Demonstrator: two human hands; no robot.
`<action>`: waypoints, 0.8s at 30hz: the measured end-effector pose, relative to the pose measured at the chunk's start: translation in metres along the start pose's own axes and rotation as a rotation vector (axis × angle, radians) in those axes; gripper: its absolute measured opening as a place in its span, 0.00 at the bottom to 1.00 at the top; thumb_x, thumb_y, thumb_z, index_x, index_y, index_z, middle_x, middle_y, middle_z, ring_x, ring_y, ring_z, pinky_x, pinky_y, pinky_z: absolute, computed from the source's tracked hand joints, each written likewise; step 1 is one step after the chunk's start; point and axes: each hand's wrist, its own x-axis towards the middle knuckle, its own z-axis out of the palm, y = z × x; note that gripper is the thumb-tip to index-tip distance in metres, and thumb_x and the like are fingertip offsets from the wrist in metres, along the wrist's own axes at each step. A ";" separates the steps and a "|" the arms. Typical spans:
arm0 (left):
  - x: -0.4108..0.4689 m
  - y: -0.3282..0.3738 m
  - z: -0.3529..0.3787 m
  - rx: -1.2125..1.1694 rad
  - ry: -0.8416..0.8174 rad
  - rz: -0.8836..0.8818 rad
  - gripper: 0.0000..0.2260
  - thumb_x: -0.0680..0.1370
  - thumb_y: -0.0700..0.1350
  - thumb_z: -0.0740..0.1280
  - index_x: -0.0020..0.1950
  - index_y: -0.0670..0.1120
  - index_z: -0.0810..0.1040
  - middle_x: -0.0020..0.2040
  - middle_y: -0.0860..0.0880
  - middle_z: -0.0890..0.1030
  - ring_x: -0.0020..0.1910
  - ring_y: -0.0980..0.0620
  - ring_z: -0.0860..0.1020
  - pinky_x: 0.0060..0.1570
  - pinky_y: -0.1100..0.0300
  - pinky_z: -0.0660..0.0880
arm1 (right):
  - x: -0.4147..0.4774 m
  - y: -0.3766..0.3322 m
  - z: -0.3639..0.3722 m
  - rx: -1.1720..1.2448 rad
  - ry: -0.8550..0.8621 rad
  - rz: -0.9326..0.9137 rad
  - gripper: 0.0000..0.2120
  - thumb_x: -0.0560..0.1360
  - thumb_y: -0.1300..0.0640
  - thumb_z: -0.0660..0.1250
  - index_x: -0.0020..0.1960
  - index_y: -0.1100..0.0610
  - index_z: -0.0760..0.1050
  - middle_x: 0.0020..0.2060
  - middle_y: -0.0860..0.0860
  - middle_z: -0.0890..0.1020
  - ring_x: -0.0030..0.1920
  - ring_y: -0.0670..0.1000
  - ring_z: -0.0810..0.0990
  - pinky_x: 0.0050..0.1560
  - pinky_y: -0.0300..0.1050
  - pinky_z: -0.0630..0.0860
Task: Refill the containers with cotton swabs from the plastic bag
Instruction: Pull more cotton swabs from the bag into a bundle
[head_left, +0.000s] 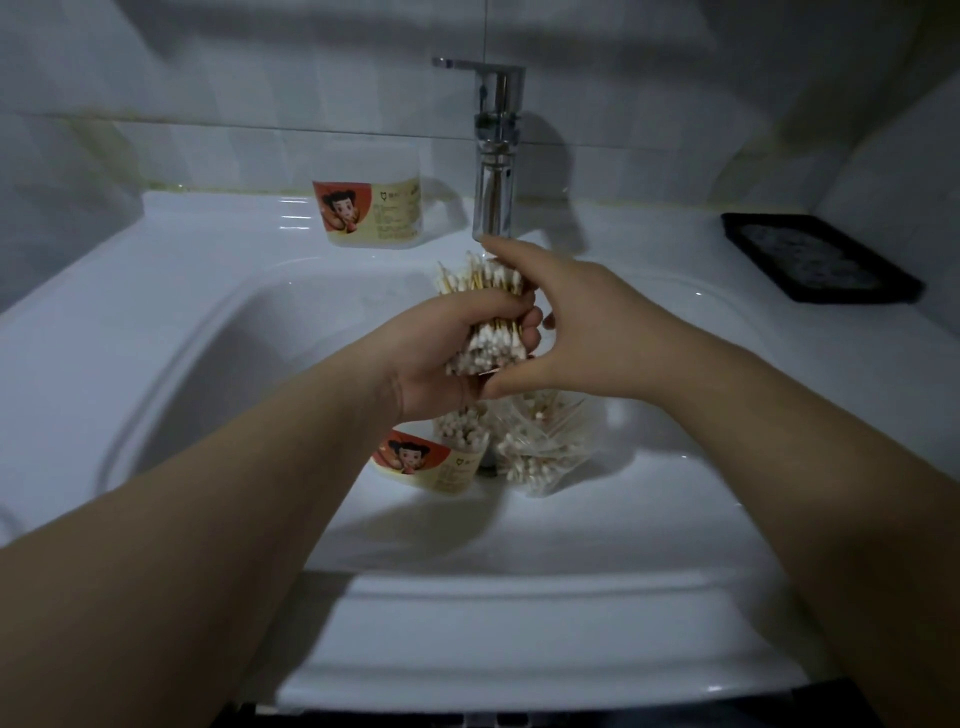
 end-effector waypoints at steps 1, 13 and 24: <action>0.000 -0.001 0.000 0.033 -0.003 -0.004 0.06 0.80 0.43 0.65 0.48 0.46 0.81 0.41 0.50 0.81 0.38 0.56 0.79 0.37 0.61 0.70 | 0.000 -0.001 0.002 0.003 -0.014 -0.001 0.57 0.61 0.40 0.83 0.82 0.41 0.55 0.66 0.39 0.73 0.51 0.36 0.77 0.52 0.35 0.75; -0.004 -0.003 0.008 0.050 0.024 -0.044 0.09 0.81 0.41 0.62 0.52 0.42 0.82 0.45 0.46 0.85 0.41 0.53 0.83 0.38 0.62 0.77 | 0.000 -0.003 0.000 0.014 -0.047 -0.025 0.60 0.61 0.42 0.85 0.82 0.40 0.52 0.78 0.43 0.66 0.72 0.43 0.69 0.65 0.41 0.74; -0.006 0.000 0.011 0.057 0.025 -0.029 0.08 0.81 0.41 0.63 0.50 0.43 0.82 0.42 0.47 0.85 0.40 0.52 0.83 0.41 0.61 0.77 | 0.000 -0.004 0.000 -0.042 0.001 -0.044 0.50 0.62 0.41 0.83 0.78 0.45 0.65 0.71 0.43 0.73 0.65 0.43 0.75 0.62 0.43 0.78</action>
